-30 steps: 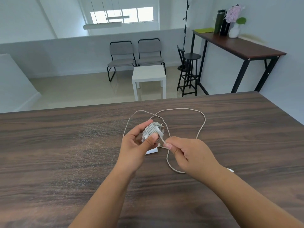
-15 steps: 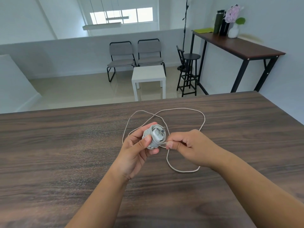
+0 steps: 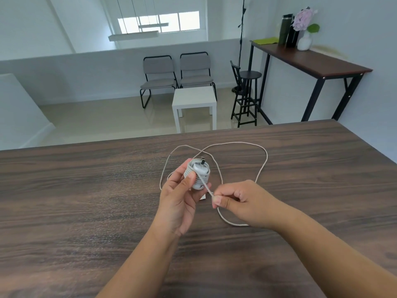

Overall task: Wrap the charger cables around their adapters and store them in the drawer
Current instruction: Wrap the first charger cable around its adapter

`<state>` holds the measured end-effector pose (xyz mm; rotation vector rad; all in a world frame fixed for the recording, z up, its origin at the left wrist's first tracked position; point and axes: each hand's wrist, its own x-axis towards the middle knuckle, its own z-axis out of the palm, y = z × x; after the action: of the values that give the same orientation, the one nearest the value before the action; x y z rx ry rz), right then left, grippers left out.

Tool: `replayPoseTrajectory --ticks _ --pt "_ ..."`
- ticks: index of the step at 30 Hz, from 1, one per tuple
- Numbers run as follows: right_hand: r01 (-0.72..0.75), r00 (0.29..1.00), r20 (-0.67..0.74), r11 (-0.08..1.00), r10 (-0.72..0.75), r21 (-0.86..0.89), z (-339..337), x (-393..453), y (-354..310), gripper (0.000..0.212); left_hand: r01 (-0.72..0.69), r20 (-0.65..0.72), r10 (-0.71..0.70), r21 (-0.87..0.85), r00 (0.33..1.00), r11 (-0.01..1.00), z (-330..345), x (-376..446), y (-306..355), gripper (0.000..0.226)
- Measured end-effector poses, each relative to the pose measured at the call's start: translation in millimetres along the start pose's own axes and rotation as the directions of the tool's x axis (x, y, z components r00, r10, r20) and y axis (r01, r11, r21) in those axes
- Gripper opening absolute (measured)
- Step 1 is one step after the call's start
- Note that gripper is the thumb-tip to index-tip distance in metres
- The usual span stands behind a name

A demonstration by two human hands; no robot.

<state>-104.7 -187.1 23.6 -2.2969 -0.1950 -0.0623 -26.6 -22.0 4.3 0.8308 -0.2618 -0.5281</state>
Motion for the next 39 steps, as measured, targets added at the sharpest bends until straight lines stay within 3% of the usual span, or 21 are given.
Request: replayPoseTrajectory --ticks 4,9,11,14,16,21,25,31,39 --pt "-0.008 0.997 -0.071 0.992 0.017 0.125 12.8 2.4 1.7 0.021 -0.011 -0.033 0.011 -0.018 0.999 1.000 11.0 -1.4 -4.9 0.093" --pt "-0.069 0.993 -0.088 0.986 0.083 0.150 -6.1 6.9 4.8 0.028 0.031 -0.065 -0.030 0.010 0.997 0.999 8.7 -0.6 -4.7 0.101" --pt "-0.079 0.992 -0.087 0.991 0.088 0.106 -13.4 10.0 4.0 0.022 0.062 -0.051 -0.061 0.015 0.997 0.998 8.3 -3.4 -4.9 0.093" --pt "-0.076 0.989 -0.119 0.987 0.092 0.138 -20.6 11.5 1.8 0.011 0.105 -0.041 -0.103 0.039 0.994 0.994 7.4 -5.0 -7.1 0.054" --pt "-0.048 0.987 -0.146 0.985 0.073 0.168 -22.0 11.7 -0.3 0.010 0.110 -0.048 -0.106 0.103 0.993 0.989 6.7 -5.3 -9.8 0.041" --pt "-0.070 0.993 -0.079 0.982 0.085 0.174 -23.4 20.3 -0.6 0.016 0.115 -0.104 -0.095 0.201 0.990 0.973 8.9 -7.4 -11.8 0.045" --pt "-0.056 0.993 -0.092 0.982 0.073 0.179 -20.3 22.2 0.5 0.013 0.068 -0.063 -0.051 0.306 0.997 0.949 4.2 -3.8 -9.1 0.040" --pt "-0.040 0.986 -0.152 0.977 0.073 0.210 -7.7 14.9 8.1 0.020 0.039 -0.152 -0.024 0.098 0.988 0.994 3.1 2.0 -2.0 0.039" --pt "-0.110 0.993 0.002 0.946 0.115 0.305 -11.9 20.4 19.8 0.025 0.079 -0.063 -0.073 0.084 0.995 0.993 -0.1 -1.1 -3.1 0.034"
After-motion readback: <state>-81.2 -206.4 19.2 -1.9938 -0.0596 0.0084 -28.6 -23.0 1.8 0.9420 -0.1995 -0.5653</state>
